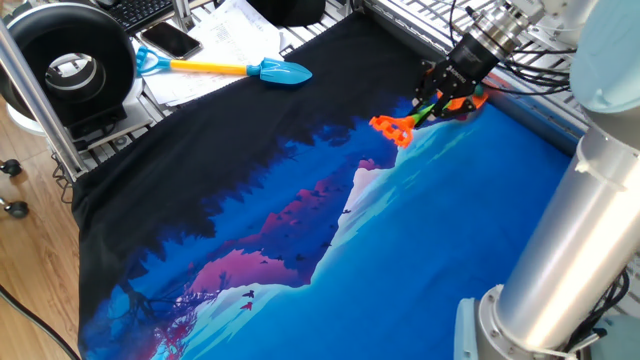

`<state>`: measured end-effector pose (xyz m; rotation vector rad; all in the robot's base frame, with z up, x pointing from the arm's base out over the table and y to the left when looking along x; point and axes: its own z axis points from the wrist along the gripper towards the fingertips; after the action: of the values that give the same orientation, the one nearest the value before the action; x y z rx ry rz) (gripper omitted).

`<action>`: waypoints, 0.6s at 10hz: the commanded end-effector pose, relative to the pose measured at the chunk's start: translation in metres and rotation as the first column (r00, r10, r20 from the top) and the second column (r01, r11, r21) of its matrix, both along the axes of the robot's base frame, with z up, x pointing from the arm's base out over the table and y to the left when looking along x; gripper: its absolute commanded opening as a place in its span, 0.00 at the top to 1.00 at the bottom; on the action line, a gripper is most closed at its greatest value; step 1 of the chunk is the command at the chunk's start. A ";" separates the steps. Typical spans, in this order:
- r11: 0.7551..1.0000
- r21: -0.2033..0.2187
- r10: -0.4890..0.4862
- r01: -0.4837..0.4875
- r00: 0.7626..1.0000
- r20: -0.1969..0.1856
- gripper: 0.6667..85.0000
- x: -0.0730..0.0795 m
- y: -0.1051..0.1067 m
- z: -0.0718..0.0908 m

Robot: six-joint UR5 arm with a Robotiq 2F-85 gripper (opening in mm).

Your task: Use a shovel to scoop up an object

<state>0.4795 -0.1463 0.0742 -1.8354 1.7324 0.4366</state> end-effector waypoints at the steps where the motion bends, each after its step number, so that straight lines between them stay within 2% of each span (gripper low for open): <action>1: 0.999 -0.009 -0.036 0.036 0.999 -0.028 0.98 0.014 0.016 0.004; 3: 0.997 0.000 -0.076 0.076 0.996 -0.053 0.98 0.023 0.030 0.012; 5: 0.994 0.049 -0.097 0.101 0.993 -0.073 0.98 0.025 0.038 0.020; 6: 0.993 0.052 -0.100 0.104 0.992 -0.078 0.98 0.024 0.037 0.022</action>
<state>0.4972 -0.1181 0.0855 -1.7598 1.8194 0.4829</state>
